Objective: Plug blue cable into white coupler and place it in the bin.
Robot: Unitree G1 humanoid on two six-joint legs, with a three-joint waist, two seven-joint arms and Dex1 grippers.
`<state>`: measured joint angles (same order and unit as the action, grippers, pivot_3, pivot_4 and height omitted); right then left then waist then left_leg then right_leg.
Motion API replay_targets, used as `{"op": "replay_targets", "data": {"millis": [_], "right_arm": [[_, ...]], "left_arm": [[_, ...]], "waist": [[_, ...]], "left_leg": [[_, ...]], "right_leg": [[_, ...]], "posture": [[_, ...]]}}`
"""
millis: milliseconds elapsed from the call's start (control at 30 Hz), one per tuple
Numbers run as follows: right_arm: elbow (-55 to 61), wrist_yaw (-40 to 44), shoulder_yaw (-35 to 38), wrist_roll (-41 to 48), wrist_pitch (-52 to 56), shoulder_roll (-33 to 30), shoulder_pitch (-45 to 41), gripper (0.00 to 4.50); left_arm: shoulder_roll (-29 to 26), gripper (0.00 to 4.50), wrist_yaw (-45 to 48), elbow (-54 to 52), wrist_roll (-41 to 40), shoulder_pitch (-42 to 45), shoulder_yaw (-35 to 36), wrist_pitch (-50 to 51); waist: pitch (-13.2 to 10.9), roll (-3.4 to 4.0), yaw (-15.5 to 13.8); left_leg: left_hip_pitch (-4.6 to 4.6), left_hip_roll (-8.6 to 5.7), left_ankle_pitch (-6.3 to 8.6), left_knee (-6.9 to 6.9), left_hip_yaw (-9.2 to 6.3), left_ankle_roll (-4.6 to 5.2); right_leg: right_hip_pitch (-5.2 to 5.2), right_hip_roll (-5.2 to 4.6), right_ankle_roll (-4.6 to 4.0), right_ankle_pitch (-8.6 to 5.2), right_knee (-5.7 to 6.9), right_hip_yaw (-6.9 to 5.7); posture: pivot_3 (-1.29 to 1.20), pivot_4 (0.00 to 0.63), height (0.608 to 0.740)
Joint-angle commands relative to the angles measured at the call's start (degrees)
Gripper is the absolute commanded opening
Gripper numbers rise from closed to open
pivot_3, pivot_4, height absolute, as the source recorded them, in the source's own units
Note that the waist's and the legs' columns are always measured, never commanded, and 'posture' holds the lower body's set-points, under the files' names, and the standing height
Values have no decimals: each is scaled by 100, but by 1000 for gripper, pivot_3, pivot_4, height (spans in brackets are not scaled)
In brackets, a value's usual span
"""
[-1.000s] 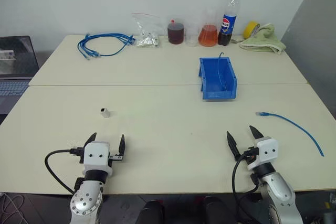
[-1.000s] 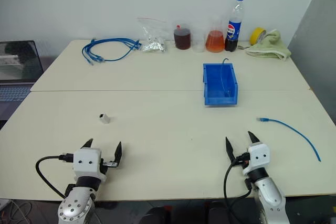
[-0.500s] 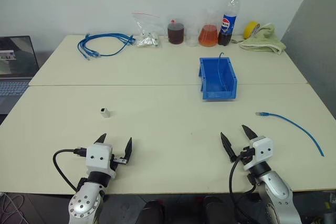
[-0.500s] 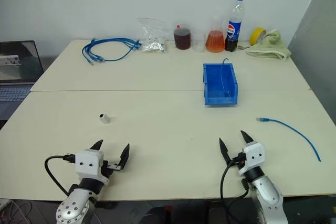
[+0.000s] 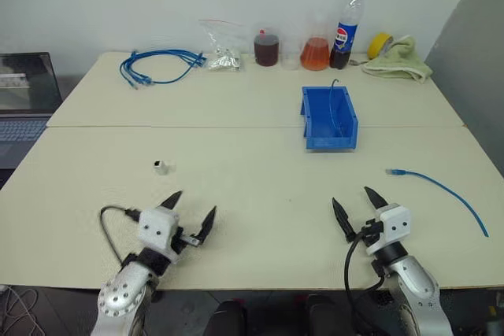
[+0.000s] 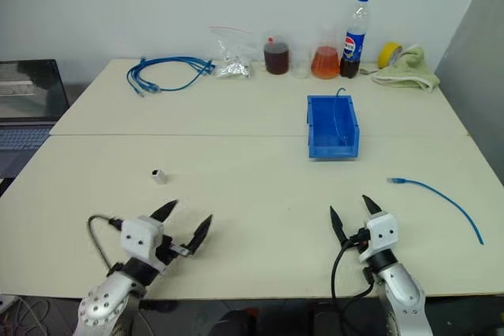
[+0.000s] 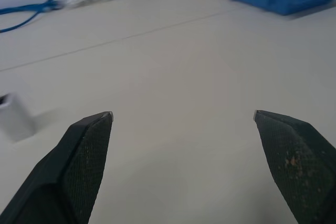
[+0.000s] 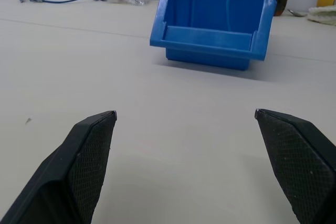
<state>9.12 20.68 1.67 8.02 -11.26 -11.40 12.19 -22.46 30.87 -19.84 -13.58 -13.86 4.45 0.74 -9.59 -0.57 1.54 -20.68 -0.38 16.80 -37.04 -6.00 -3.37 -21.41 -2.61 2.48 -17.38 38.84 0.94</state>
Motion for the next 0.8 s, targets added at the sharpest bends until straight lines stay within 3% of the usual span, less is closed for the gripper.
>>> {"op": "replay_targets", "data": {"millis": [33,333,567,800], "right_arm": [[494,31,232,294,235,-158,-33,4489],[1478,489,844,1254,1221,-857,592,4489],[2147,328,1439,1635,2139,-1333,929,4489],[856,1135,2846,2574,3596,-2993,74,4489]], "left_arm": [[-427,4500,728,-157,-616,744,-211,735],[-1229,4500,2243,54,-1079,2497,-1072,2012],[-1261,4500,2745,397,-702,3330,-1720,1990],[-1179,4500,3044,677,-421,3503,-2044,1718]], "waist": [[-1,2,-2],[-3,7,18],[-4,6,36],[-11,3,15]], "left_leg": [[-1,-1,0,0,-2,0],[0,0,0,2,1,1],[0,2,0,1,1,1],[0,-1,0,-6,16,2]], "right_leg": [[-1,0,0,0,1,-2],[-2,1,-3,-1,3,1],[-2,7,-2,-2,3,3],[0,6,-1,0,2,14]], "posture": [[0,150,740],[0,150,740],[0,150,740],[0,150,740]]}}
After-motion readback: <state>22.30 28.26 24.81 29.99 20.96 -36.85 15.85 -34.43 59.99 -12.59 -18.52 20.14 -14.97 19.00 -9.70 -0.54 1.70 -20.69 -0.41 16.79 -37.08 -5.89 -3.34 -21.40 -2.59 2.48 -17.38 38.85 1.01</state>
